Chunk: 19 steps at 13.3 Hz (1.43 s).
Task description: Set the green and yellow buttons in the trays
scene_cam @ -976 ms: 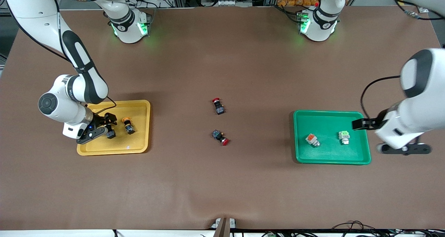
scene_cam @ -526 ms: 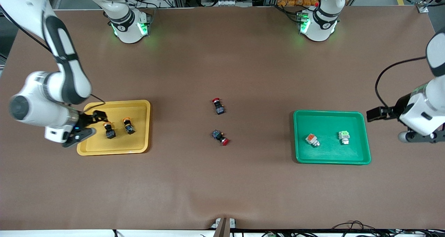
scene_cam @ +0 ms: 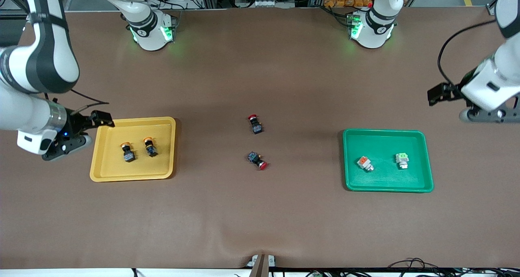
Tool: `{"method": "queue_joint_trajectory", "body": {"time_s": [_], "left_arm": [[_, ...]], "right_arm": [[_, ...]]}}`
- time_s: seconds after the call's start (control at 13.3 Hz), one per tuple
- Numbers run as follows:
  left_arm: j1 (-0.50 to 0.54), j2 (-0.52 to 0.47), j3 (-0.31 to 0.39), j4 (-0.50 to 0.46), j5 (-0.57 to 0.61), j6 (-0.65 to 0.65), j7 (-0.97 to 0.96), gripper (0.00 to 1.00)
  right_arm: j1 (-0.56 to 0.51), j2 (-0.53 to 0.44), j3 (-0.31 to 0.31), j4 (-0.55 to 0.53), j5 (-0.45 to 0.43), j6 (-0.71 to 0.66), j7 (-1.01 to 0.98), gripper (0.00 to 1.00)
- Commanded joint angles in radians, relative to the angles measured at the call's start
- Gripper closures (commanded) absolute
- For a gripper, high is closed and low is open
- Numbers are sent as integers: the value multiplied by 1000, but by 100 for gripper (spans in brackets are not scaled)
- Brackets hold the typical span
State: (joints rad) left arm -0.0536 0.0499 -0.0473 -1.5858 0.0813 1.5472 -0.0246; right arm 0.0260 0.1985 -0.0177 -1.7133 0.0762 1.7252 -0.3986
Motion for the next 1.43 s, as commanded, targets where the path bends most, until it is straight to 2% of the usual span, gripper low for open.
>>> {"method": "queue_joint_trajectory", "body": {"time_s": [0.0, 0.3, 0.6, 0.9, 1.35], "left_arm": [[12, -44, 14, -40, -55, 7, 31, 0], [11, -48, 11, -19, -55, -45, 32, 0], [18, -38, 21, 33, -51, -47, 43, 0], [28, -38, 23, 41, -55, -72, 58, 0], [31, -22, 15, 43, -12, -68, 75, 0]], "right_arm": [[21, -79, 2, -22, -41, -59, 49, 0], [26, -191, 2, -55, -59, -148, 49, 0], [28, -290, 4, -153, -62, -159, 66, 0], [-34, -312, 13, -161, -64, -184, 63, 0], [-31, -333, 10, -181, -65, -187, 66, 0]]}}
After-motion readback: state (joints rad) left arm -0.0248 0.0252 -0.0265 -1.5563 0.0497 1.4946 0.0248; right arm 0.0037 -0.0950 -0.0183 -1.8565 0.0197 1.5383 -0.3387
